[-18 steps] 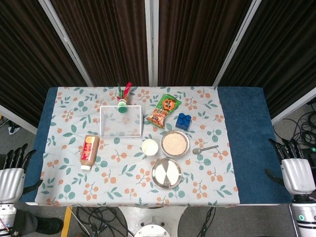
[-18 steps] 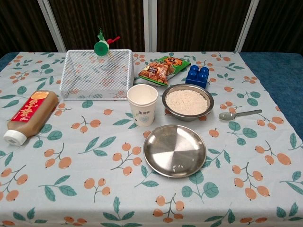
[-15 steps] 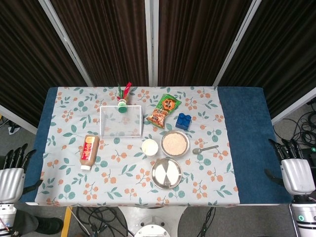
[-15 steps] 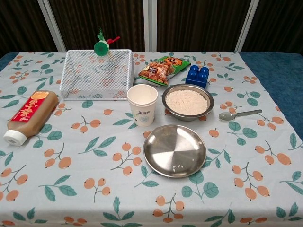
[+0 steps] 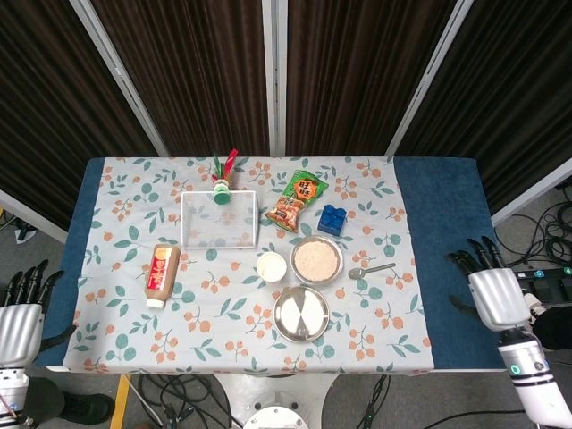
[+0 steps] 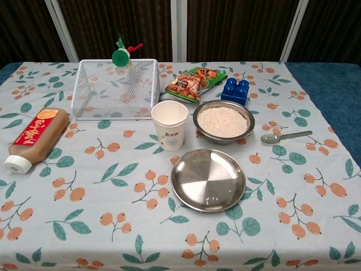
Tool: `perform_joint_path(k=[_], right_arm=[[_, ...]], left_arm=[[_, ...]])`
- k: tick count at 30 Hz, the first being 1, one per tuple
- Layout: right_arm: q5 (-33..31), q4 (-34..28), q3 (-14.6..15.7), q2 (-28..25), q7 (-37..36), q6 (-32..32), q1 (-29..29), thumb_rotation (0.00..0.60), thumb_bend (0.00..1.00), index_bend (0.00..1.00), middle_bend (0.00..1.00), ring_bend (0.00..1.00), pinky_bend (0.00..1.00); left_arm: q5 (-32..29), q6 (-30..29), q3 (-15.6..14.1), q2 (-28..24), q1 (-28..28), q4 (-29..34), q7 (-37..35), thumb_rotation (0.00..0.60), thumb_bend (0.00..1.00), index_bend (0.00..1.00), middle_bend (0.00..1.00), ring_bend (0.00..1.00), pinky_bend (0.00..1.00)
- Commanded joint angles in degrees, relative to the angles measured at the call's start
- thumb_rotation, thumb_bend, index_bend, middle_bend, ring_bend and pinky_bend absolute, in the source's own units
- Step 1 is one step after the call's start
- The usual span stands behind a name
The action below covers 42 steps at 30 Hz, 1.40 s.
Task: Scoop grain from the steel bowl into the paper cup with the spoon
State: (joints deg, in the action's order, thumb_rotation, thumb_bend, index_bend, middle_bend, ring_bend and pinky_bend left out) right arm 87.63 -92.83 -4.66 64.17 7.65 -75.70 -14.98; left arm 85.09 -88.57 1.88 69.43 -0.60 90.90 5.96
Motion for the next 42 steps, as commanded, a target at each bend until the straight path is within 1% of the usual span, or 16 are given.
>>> perform_joint_path(k=[1, 6, 11, 13, 19, 22, 27, 32, 42], right_arm=[[-2.7, 4.4, -2.1, 4.8, 3.6, 8.1, -6.0, 0.6, 0.07, 0.41, 0.35, 0.13, 0.06], [-6.4, 10.9, -3.2, 11.5, 5.5, 15.8, -11.2, 0.6, 0.07, 0.43, 0.36, 0.13, 0.06], [-7.3, 18.2, -2.7, 17.5, 7.0, 21.1, -15.2, 0.6, 0.07, 0.43, 0.36, 0.13, 0.06], [-7.5, 20.8, -2.3, 19.7, 7.4, 22.6, -16.4, 0.6, 0.08, 0.43, 0.37, 0.13, 0.06], [-7.9, 26.9, -1.6, 24.9, 8.2, 24.7, -18.5, 0.6, 0.15, 0.45, 0.38, 0.14, 0.06], [-8.2, 28.7, -1.4, 26.3, 8.1, 25.2, -19.1, 0.6, 0.21, 0.45, 0.39, 0.14, 0.06], [-8.7, 30.5, -1.1, 27.6, 7.5, 25.8, -19.6, 0.6, 0.25, 0.45, 0.41, 0.16, 0.06], [-9.3, 31.6, -1.0, 28.2, 6.8, 26.2, -20.0, 0.6, 0.26, 0.45, 0.42, 0.17, 0.06], [-9.1, 33.4, -0.4, 29.8, 5.5, 26.0, -20.6, 0.6, 0.26, 0.49, 0.47, 0.2, 0.06]], left_arm=[[-0.5, 0.4, 0.0, 0.2, -0.1, -0.3, -0.3, 0.6, 0.06, 0.21, 0.08, 0.03, 0.02], [-1.5, 1.6, 0.2, 0.4, -0.3, -0.9, -0.8, 0.6, 0.06, 0.21, 0.08, 0.03, 0.02], [-2.0, 2.4, 0.5, 0.4, -0.8, -1.4, -1.0, 0.6, 0.06, 0.21, 0.08, 0.03, 0.02], [-2.1, 2.7, 0.5, 0.5, -1.0, -1.6, -1.2, 0.6, 0.06, 0.21, 0.08, 0.03, 0.02], [-2.5, 3.2, 0.6, 0.8, -1.1, -2.2, -1.6, 0.6, 0.06, 0.21, 0.08, 0.03, 0.02], [-2.6, 3.4, 0.5, 0.9, -1.2, -2.4, -1.7, 0.6, 0.06, 0.21, 0.08, 0.03, 0.02], [-2.6, 3.5, 0.5, 1.1, -1.3, -2.7, -2.0, 0.6, 0.06, 0.21, 0.08, 0.03, 0.02], [-2.6, 3.7, 0.5, 1.1, -1.4, -2.8, -2.0, 0.6, 0.06, 0.21, 0.08, 0.03, 0.02], [-3.0, 4.0, 0.5, 1.5, -1.5, -3.4, -2.4, 0.6, 0.06, 0.21, 0.08, 0.03, 0.02]])
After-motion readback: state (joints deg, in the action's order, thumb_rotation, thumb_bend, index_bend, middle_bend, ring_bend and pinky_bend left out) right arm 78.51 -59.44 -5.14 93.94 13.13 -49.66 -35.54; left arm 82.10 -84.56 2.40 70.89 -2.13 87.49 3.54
